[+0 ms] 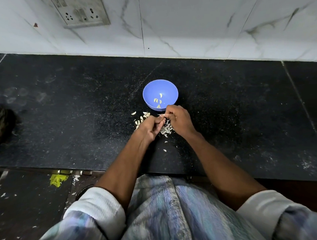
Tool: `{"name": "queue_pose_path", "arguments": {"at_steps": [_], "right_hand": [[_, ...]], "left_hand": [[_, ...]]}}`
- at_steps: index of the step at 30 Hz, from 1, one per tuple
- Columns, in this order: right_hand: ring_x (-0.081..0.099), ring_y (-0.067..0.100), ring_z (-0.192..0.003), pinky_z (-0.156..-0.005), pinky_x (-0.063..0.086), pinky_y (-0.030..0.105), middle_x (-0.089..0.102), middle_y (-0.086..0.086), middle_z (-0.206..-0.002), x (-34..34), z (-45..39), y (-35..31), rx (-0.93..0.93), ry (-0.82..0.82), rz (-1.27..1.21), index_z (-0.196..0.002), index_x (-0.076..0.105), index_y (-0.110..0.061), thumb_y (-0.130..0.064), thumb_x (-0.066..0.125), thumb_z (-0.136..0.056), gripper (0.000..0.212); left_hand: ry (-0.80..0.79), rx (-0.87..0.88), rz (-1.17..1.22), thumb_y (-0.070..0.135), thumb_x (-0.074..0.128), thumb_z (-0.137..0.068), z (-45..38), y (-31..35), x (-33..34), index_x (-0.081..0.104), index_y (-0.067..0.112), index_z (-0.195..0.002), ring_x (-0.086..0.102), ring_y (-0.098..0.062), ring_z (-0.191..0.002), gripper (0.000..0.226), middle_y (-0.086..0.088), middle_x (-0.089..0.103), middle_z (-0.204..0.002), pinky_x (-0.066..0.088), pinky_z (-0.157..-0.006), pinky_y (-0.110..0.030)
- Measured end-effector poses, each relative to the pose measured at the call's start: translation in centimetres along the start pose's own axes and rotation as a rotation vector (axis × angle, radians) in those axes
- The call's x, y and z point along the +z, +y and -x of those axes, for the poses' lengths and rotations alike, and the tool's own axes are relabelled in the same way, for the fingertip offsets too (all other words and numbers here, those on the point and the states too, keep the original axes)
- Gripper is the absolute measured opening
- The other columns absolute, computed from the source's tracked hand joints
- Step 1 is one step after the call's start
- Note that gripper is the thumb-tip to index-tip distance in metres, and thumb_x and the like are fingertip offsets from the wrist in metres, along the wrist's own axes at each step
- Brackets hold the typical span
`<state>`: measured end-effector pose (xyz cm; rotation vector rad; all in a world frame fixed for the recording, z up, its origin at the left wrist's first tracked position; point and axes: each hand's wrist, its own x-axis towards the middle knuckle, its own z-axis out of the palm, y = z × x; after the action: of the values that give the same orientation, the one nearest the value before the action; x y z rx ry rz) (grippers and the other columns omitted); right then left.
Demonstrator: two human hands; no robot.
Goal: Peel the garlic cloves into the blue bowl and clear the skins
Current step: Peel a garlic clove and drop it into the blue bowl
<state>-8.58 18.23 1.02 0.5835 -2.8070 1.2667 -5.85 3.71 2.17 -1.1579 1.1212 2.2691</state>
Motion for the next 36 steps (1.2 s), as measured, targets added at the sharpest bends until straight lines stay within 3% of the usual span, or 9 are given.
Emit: {"name": "queue_pose_path", "arguments": {"at_steps": [3,6,9,11,16,22,27,32,36], "right_hand": [[0.041,0.020,-0.073,-0.062,0.037,0.037,0.050,-0.004,-0.075,0.8,0.3,0.6,-0.098,0.023,0.144,-0.077,0.049,-0.016,-0.003,0.047,-0.092,0.020],[0.041,0.018,-0.076,-0.060,0.034,0.034,0.050,-0.003,-0.075,1.1,0.8,1.2,-0.065,0.008,0.185,-0.078,0.049,-0.012,0.001,0.053,-0.093,0.021],[0.047,0.012,-0.070,-0.061,0.038,0.032,0.057,-0.005,-0.072,1.0,0.4,0.7,0.159,-0.054,-0.017,-0.075,0.056,-0.013,-0.005,0.064,-0.091,0.019],[0.048,0.007,-0.063,-0.058,0.040,0.024,0.061,-0.004,-0.070,0.6,-0.2,-0.3,0.419,-0.072,-0.315,-0.073,0.062,-0.015,-0.004,0.064,-0.088,0.019],[0.041,0.010,-0.057,-0.050,0.031,0.020,0.054,0.006,-0.069,-0.1,-0.8,-1.1,0.745,-0.214,-0.809,-0.080,0.061,-0.009,0.006,0.052,-0.096,0.024],[0.040,0.009,-0.055,-0.051,0.031,0.022,0.050,0.000,-0.064,-0.3,-0.7,-0.9,0.832,-0.278,-0.877,-0.080,0.060,-0.011,-0.006,0.049,-0.103,0.026],[0.040,0.010,-0.052,-0.050,0.028,0.024,0.049,-0.001,-0.064,-0.3,-0.8,-0.9,0.874,-0.246,-0.868,-0.082,0.060,-0.013,-0.013,0.047,-0.105,0.026],[0.041,0.012,-0.050,-0.047,0.028,0.025,0.053,0.000,-0.059,-0.2,-0.6,-0.9,0.739,-0.254,-0.695,-0.078,0.063,-0.012,-0.017,0.058,-0.098,0.021],[0.046,0.008,-0.050,-0.043,0.030,0.020,0.060,0.001,-0.066,-0.2,-0.1,-1.3,0.589,-0.228,-0.569,-0.081,0.067,-0.009,-0.011,0.052,-0.102,0.025]], "left_hand": [[-0.020,-0.099,0.076,-0.007,0.050,-0.104,0.0,0.0,-0.1,0.066,-0.001,-0.085,0.068,-0.007,-0.047,0.026,-0.005,0.069,-0.058,0.056,-0.049,-0.016],[0.078,-0.003,0.007,-0.011,0.056,-0.099,0.0,-0.9,0.2,0.069,-0.006,-0.089,0.069,-0.010,-0.049,0.018,-0.009,0.073,-0.064,0.056,-0.050,-0.018],[0.295,0.521,-0.455,-0.001,0.074,-0.089,-0.9,-2.6,-0.5,0.083,0.002,-0.089,0.065,-0.009,-0.057,0.009,-0.006,0.078,-0.075,0.060,-0.062,-0.029],[0.279,0.910,-0.756,0.005,0.079,-0.087,-1.1,-3.0,-1.3,0.086,0.014,-0.089,0.066,-0.003,-0.065,0.012,0.003,0.080,-0.078,0.057,-0.069,-0.023],[0.252,1.324,-1.059,-0.001,0.077,-0.085,-1.5,-2.4,-2.4,0.084,0.012,-0.095,0.070,-0.017,-0.076,0.017,-0.002,0.078,-0.090,0.055,-0.071,-0.027],[0.196,1.160,-0.861,0.005,0.079,-0.089,-1.3,-3.0,-2.5,0.084,0.014,-0.095,0.073,-0.012,-0.080,0.012,0.005,0.079,-0.089,0.060,-0.078,-0.034],[0.062,1.066,-0.778,0.006,0.083,-0.087,-1.1,-2.7,-2.2,0.082,0.010,-0.109,0.074,-0.002,-0.084,0.023,0.005,0.079,-0.100,0.060,-0.082,-0.021],[0.074,1.038,-0.690,0.011,0.083,-0.089,-1.6,-2.8,-2.5,0.085,0.012,-0.100,0.077,-0.011,-0.082,0.011,0.003,0.082,-0.091,0.064,-0.080,-0.035],[0.084,0.840,-0.554,0.016,0.081,-0.092,-2.0,-2.7,-2.3,0.085,0.012,-0.089,0.070,-0.014,-0.069,0.006,-0.005,0.080,-0.079,0.063,-0.076,-0.042]]}}
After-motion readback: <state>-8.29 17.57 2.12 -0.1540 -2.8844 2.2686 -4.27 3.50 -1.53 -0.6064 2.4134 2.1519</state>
